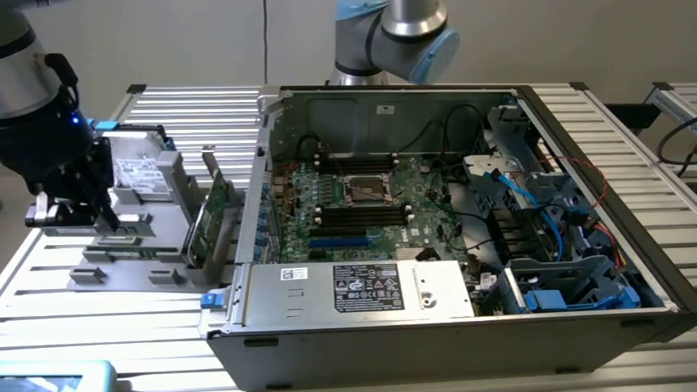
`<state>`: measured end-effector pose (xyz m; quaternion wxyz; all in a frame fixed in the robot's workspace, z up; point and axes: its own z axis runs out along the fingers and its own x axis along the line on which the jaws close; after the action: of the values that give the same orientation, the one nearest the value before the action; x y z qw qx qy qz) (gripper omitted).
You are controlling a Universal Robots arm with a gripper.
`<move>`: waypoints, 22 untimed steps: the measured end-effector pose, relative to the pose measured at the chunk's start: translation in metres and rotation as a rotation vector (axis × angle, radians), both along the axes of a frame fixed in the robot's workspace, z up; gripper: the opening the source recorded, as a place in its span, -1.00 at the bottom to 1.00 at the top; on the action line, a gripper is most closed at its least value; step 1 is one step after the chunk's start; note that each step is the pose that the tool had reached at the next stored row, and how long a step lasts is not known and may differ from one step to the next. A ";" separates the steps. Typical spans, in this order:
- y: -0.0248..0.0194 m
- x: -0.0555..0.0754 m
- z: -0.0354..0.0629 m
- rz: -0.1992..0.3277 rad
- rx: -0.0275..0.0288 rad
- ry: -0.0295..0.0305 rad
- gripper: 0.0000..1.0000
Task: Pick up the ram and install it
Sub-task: 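Pick up the ram and move it above insertion slot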
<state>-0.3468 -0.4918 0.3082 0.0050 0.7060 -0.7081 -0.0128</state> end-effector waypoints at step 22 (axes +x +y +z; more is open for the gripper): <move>-0.0014 0.087 0.0882 0.000 0.0019 0.0006 -0.73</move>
<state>-0.2593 -0.4933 0.3965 0.0046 0.7061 -0.7079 -0.0137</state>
